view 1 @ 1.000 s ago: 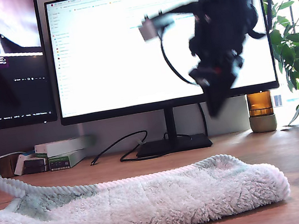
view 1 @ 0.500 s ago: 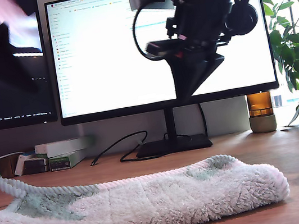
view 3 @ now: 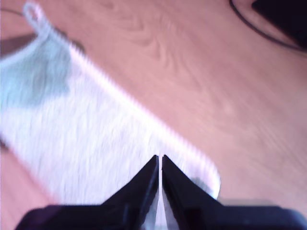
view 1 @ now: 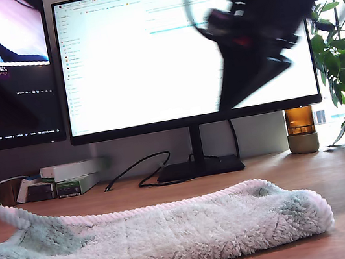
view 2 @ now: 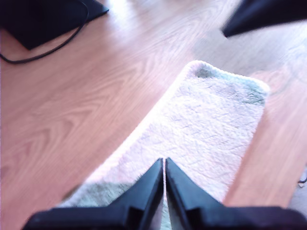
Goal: Fold the tea towel to a neat square and place it to the right
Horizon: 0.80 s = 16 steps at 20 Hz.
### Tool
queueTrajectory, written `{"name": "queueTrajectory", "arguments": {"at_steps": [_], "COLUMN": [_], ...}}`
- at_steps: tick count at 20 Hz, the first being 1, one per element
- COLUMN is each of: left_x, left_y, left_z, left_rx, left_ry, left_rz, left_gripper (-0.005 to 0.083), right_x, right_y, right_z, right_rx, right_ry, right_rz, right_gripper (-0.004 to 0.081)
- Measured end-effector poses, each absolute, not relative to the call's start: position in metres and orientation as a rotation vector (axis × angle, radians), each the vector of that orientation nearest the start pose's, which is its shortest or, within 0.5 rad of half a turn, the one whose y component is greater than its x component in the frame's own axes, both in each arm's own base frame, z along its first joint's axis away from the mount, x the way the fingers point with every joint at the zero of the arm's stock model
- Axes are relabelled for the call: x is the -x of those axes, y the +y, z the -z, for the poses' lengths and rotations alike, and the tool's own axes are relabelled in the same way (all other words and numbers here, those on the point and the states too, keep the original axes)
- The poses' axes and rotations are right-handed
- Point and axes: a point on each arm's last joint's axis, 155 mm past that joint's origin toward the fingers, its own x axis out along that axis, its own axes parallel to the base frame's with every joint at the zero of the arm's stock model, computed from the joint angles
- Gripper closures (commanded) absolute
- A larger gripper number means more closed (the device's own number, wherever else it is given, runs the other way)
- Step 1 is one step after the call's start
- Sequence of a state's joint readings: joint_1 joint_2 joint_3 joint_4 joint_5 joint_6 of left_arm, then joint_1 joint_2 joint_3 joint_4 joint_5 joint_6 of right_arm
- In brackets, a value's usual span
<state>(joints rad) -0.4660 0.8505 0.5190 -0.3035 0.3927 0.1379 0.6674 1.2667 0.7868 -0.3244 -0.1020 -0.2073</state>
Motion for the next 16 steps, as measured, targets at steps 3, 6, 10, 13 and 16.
{"name": "queueTrajectory", "arguments": {"at_steps": [3, 6, 10, 13, 16], "left_x": [-0.223, -0.222, -0.213, -0.206, -0.210], "left_y": [-0.193, -0.194, -0.200, -0.197, -0.192], "left_z": [-0.131, -0.107, -0.074, -0.049, -0.041], "left_rx": [-0.105, -0.058, -0.014, -0.009, 0.006], "left_ry": [0.650, 0.768, 0.929, 1.058, 1.120], "left_rz": [0.861, 0.847, 0.870, 0.851, 0.818], "left_gripper": [0.0789, 0.0795, 0.0795, 0.0795, 0.0795], "right_x": [-0.262, -0.270, -0.280, -0.287, -0.304], "right_y": [0.230, 0.236, 0.235, 0.228, 0.230], "right_z": [-0.081, -0.075, -0.068, -0.052, -0.060], "right_rx": [0.468, 0.470, 0.457, 0.442, 0.412], "right_ry": [0.795, 0.781, 0.788, 0.852, 0.852], "right_rz": [-0.822, -0.825, -0.819, -0.812, -0.817], "right_gripper": [0.0777, 0.0777, 0.0777, 0.0777, 0.0777]}}
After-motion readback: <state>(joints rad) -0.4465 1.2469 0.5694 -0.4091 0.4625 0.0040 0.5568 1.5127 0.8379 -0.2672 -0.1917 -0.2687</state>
